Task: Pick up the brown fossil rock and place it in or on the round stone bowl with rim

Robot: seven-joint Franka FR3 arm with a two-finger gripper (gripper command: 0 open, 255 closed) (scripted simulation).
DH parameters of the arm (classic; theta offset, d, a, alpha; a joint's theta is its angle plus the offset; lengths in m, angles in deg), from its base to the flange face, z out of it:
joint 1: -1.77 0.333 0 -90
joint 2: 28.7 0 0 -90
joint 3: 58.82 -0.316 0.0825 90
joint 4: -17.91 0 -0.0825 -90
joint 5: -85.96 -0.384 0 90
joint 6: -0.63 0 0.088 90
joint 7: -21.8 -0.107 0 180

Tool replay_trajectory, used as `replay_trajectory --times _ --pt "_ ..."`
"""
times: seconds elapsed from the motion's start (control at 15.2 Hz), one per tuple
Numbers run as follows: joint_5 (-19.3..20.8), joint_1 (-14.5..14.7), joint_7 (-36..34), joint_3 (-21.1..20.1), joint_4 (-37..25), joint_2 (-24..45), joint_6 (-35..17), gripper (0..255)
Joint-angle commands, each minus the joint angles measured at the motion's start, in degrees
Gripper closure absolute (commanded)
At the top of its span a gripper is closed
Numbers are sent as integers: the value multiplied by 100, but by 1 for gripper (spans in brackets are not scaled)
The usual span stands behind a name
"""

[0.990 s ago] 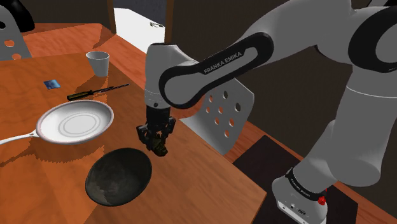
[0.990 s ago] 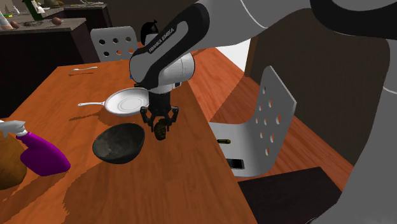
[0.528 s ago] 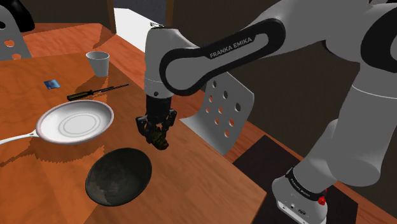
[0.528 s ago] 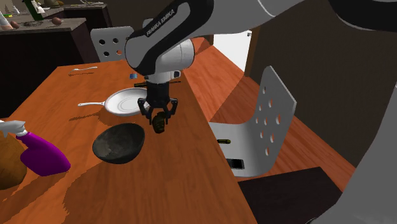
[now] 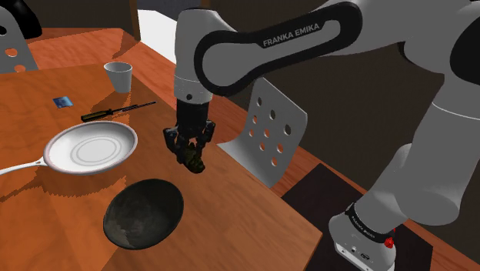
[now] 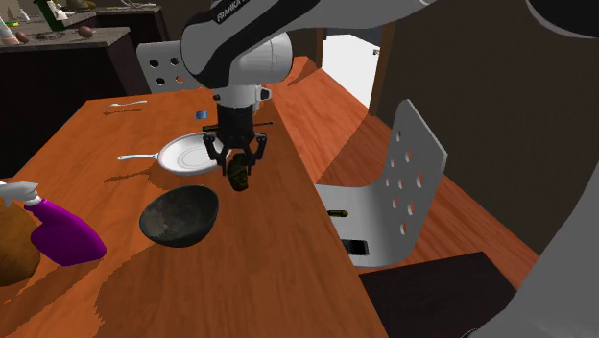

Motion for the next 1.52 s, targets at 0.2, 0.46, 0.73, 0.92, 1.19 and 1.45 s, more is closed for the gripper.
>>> replay_trajectory --times 0.2,0.46,0.73,0.92,1.19,1.45 --pt "-5 76 -157 -56 -210 -50 235 255" --pt "180 468 -740 -199 -666 306 272 255" --pt "412 907 -1313 -294 -1251 743 367 255" --pt "530 1106 -1526 -303 -1436 988 292 255" --pt "568 1121 -1510 -278 -1272 1095 30 255" --pt "614 1141 -1499 -248 -1130 1219 -225 255"
